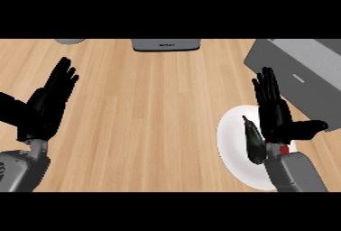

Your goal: Pick the eggplant from the plate and place it in the cardboard box

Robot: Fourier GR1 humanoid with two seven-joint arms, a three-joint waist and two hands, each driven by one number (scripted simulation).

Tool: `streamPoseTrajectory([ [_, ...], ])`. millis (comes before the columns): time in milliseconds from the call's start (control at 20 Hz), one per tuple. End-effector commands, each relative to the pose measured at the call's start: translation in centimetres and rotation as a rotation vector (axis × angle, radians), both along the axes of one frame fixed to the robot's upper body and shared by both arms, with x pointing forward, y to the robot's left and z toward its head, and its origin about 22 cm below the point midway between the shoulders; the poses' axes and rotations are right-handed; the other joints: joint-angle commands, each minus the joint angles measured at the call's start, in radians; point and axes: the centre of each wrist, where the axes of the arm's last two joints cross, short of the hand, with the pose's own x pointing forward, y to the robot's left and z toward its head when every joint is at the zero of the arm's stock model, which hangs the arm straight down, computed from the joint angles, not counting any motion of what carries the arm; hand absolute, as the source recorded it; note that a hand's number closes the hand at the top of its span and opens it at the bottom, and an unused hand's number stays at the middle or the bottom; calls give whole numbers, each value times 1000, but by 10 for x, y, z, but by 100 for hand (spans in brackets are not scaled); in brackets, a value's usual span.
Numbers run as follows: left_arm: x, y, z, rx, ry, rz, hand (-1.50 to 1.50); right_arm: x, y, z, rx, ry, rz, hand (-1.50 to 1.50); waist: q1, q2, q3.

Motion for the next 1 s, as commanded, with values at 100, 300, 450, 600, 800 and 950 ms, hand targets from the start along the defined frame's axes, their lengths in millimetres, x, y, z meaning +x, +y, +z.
streamPoseTrajectory([
  [100,-10,-24,-13,97,-33,-162,0,-21,-23,-33,-129,340,-214,-150,13,-5,0],
  [300,-12,-18,-21,114,26,-165,0,2,-43,24,2,-35,-567,-150,-141,-99,15],
  [450,-14,-38,-16,156,-35,-284,0,-95,-108,-103,-863,605,-354,-150,4,20,-19],
  [600,-14,-44,-22,171,-25,-326,0,-108,-121,-103,-1127,602,-316,-150,16,5,-15],
  [800,-14,-44,-32,167,-8,-341,0,-85,-113,-72,-1305,563,-325,-150,25,-8,-15],
  [950,-17,-52,-41,163,-6,-351,0,-66,-89,-42,-1342,603,-307,-150,19,-14,-15],
])
